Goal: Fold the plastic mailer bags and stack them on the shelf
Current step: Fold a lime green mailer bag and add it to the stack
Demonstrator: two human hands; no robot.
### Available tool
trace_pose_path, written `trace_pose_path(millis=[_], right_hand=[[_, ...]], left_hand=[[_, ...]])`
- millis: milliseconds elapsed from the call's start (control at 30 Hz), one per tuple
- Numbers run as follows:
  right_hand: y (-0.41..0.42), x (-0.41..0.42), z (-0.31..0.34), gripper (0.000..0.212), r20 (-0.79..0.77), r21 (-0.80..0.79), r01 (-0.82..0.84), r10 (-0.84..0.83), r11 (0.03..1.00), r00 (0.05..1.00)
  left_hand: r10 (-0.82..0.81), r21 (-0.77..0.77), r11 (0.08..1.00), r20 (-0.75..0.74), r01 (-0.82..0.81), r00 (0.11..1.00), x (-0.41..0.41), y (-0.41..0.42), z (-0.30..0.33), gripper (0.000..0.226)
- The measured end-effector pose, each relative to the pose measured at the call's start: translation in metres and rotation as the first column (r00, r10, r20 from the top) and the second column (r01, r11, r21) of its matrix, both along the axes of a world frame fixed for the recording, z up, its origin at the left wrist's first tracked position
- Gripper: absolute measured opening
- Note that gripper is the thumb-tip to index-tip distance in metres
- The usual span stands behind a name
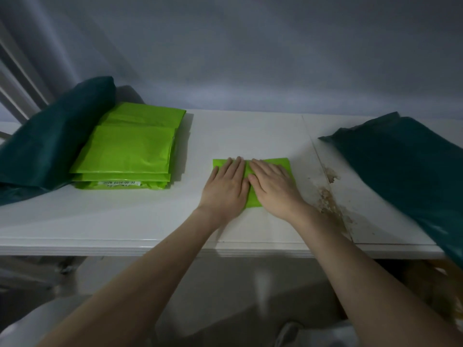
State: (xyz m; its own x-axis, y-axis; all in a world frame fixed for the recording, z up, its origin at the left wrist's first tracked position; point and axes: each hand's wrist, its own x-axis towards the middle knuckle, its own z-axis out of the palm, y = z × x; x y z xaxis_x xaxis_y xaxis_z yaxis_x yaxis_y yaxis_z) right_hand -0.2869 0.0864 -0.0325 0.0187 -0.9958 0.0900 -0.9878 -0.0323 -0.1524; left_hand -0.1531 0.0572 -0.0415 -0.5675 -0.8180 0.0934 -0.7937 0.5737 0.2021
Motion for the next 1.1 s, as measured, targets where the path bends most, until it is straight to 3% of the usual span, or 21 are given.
trace_pose_path(millis=[67, 300, 500, 600, 700, 833, 967, 1100], right_hand=[[0.0, 0.001, -0.001, 0.08, -0.018, -0.017, 0.005, -0.006, 1.0, 1.0], [-0.004, 0.002, 0.002, 0.063, -0.037, -0.009, 0.011, -0.011, 1.0, 0.999], [-0.002, 0.003, 0.003, 0.083, -0.067, -0.013, -0.002, 0.001, 1.0, 0.998], [-0.003, 0.001, 0.002, 0.059, 0.008, -0.009, 0.031, -0.031, 0.999, 0.999], [-0.008, 0.0, 0.005, 0.041, 0.155, 0.002, 0.06, -0.06, 0.998, 0.986], [-0.008, -0.003, 0.011, 0.046, 0.193, 0.009, 0.16, -0.159, 0.987, 0.968], [0.002, -0.012, 0.011, 0.06, 0.082, 0.073, 0.205, -0.211, 0.976, 0.974], [0.003, -0.014, 0.007, 0.067, 0.105, 0.148, 0.2, -0.216, 0.969, 0.971]], left_hand=[[0.002, -0.002, 1.0, -0.001, -0.002, 1.0, -0.001, -0.002, -0.003, 0.088], [-0.011, -0.001, 1.0, 0.04, 0.011, 0.999, -0.002, -0.008, -0.003, 0.09], [0.027, -0.014, 1.0, -0.02, -0.027, 0.999, -0.002, -0.004, -0.001, 0.088], [0.03, -0.001, 1.0, -0.04, -0.03, 0.999, -0.002, -0.003, -0.003, 0.084], [0.095, 0.121, 0.99, -0.163, -0.075, 0.982, -0.002, -0.005, -0.002, 0.06], [0.132, 0.132, 0.986, -0.239, -0.103, 0.962, 0.0, -0.007, -0.002, 0.05], [0.149, 0.125, 0.984, -0.181, -0.127, 0.972, 0.0, -0.004, -0.004, 0.051], [0.127, 0.174, 0.979, -0.128, -0.104, 0.984, 0.0, -0.003, -0.001, 0.056]])
